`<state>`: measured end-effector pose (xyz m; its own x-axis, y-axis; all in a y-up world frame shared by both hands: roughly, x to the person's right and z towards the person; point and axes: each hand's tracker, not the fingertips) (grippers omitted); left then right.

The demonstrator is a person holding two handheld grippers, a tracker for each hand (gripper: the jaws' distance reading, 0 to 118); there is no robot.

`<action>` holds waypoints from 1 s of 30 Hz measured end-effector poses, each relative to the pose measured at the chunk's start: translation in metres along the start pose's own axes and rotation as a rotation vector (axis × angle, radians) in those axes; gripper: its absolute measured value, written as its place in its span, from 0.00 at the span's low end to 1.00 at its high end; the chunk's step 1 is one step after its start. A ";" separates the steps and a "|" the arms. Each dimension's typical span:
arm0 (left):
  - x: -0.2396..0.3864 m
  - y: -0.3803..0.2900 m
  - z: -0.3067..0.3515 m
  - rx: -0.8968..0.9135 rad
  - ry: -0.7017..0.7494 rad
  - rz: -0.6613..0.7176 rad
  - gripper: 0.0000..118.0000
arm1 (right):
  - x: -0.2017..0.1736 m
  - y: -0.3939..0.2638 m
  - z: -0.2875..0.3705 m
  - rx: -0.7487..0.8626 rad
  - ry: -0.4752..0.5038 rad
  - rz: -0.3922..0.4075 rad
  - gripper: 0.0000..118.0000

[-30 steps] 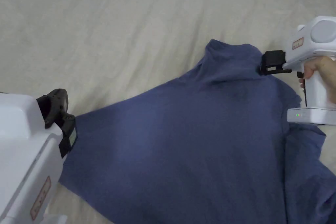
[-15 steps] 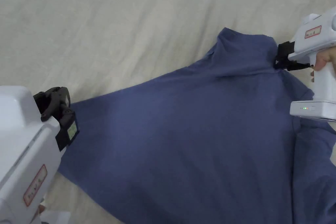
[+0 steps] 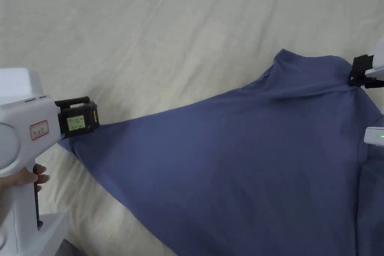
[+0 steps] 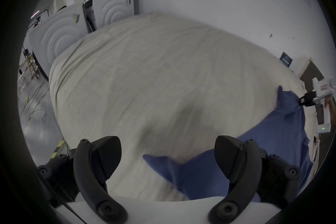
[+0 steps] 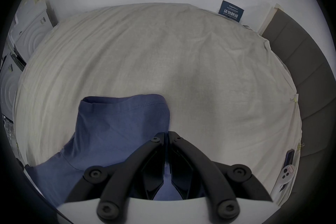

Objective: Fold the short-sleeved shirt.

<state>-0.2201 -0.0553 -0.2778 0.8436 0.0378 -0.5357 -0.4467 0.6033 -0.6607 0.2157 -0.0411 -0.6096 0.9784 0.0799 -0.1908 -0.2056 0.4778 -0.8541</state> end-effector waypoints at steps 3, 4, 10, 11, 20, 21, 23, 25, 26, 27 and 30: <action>0.000 -0.004 -0.011 -0.076 -0.024 -0.036 0.87 | -0.001 -0.001 0.012 0.015 0.020 -0.002 0.02; 0.002 -0.005 -0.016 -0.087 -0.023 -0.045 0.81 | -0.002 0.000 0.017 0.025 0.021 0.011 0.02; 0.010 -0.019 -0.031 -0.171 -0.031 -0.072 0.17 | -0.009 0.001 0.050 0.059 0.027 0.035 0.02; 0.012 -0.021 -0.030 -0.154 -0.063 -0.066 0.13 | -0.009 0.001 0.055 0.063 0.029 0.031 0.02; -0.003 -0.001 0.013 -0.094 -0.129 -0.013 0.03 | 0.006 -0.011 0.121 0.152 0.050 -0.046 0.02; -0.006 0.003 0.021 -0.071 -0.141 0.001 0.03 | 0.011 -0.013 0.129 0.165 0.054 -0.049 0.02; -0.012 0.013 0.038 -0.046 -0.197 0.033 0.03 | 0.019 -0.021 0.155 0.209 0.052 -0.061 0.02; -0.015 0.020 0.056 -0.011 -0.237 0.048 0.03 | 0.027 -0.034 0.186 0.259 0.065 -0.075 0.02; -0.015 0.025 0.065 0.019 -0.250 0.047 0.03 | 0.032 -0.041 0.203 0.282 0.065 -0.086 0.02; -0.014 0.029 0.073 0.048 -0.250 0.043 0.03 | 0.038 -0.049 0.218 0.309 0.067 -0.102 0.02; -0.012 0.045 0.103 0.136 -0.267 0.021 0.03 | 0.059 -0.075 0.269 0.362 0.075 -0.138 0.02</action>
<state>-0.2198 0.0532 -0.2467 0.8913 0.2483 -0.3794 -0.4358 0.7005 -0.5652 0.2950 0.1629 -0.4265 0.9891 -0.0639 -0.1324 -0.0382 0.7583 -0.6508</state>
